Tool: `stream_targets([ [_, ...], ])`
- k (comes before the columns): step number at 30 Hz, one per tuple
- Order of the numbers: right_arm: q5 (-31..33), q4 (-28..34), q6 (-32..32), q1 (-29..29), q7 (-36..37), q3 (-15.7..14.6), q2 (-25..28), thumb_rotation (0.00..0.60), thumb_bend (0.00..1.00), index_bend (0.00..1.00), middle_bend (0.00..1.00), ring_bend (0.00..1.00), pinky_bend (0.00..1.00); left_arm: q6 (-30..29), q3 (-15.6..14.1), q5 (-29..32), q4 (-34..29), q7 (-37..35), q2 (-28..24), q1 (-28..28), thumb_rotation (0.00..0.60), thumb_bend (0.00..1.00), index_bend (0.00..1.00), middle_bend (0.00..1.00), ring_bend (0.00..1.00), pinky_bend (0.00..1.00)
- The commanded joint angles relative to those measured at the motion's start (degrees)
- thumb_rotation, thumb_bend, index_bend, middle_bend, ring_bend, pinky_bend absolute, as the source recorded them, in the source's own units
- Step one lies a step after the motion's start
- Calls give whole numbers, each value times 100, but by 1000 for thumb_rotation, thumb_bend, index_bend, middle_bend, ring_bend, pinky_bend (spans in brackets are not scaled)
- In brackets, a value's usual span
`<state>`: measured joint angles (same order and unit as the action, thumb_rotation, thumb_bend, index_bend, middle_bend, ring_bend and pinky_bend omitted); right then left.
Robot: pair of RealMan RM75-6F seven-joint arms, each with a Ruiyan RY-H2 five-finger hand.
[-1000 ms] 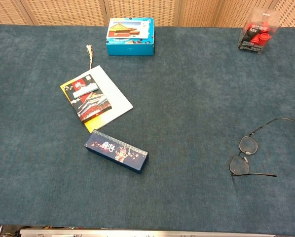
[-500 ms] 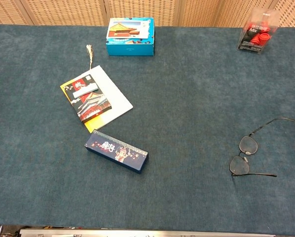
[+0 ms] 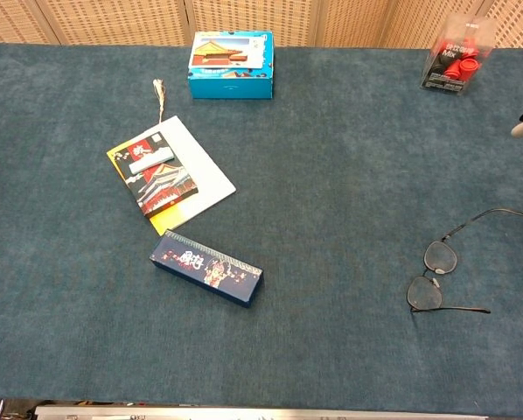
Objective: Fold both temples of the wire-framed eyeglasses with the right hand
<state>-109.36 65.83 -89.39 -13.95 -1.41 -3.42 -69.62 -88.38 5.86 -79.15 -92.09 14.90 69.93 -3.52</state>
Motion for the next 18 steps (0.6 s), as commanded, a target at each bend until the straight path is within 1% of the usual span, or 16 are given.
stream_targets([
  [1, -3, -87, -1, -31, 83, -27, -89, 600, 211, 289, 266, 151, 268, -3, 3, 5, -5, -5, -5, 2, 600, 491, 570, 509, 432, 522],
  [9, -33, -341, -40, -118, 327, -86, -359, 600, 211, 289, 266, 151, 268, -35, 4, 5, -39, -35, -35, 23, 600, 491, 569, 509, 432, 522],
  [18, -80, -452, -58, -205, 521, -176, -561, 600, 211, 289, 266, 151, 268, -69, 6, -3, -63, -53, -60, 41, 600, 491, 569, 509, 432, 522],
])
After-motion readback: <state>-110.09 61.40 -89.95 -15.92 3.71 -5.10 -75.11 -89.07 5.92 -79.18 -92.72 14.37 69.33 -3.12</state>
